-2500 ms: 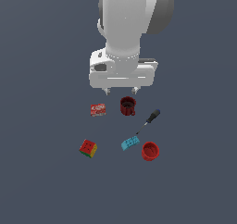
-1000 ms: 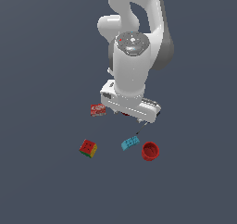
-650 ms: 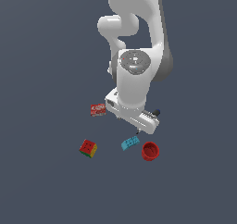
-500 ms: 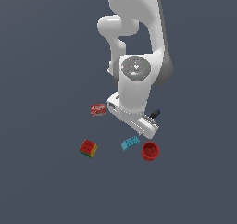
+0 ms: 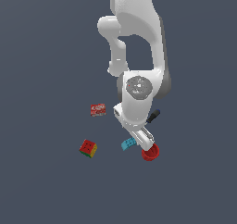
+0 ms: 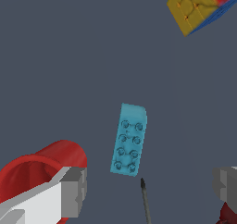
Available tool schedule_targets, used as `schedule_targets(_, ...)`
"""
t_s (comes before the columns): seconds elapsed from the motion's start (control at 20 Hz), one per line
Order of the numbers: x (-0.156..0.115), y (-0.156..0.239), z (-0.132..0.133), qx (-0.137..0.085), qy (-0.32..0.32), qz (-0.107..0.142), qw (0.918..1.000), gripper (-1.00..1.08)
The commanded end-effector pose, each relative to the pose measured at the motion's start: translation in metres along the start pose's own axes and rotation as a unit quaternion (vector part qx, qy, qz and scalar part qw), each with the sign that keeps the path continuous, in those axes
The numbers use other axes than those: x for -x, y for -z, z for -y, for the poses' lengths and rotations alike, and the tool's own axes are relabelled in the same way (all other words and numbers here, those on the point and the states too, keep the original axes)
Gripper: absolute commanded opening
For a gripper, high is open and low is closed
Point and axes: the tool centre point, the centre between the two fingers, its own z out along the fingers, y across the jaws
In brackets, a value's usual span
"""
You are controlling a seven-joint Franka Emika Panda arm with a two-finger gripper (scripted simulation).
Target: Pick up a designated object from a clutter of objects.
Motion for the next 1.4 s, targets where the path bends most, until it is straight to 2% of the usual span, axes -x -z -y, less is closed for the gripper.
schedule_targets(0.0, 0.000, -0.011, 0.003, 0.000, -0.026, -0.002, 0.9996, 1.00)
schedule_targets(0.5, 0.000, -0.035, 0.008, 0.000, -0.084, -0.007, 0.9964, 1.00)
schedule_targets(0.95, 0.001, -0.042, 0.007, 0.000, -0.087, -0.007, 0.9962, 1.00)
schedule_targets(1.35, 0.001, -0.080, 0.007, 0.000, -0.089, -0.008, 0.9960, 1.00)
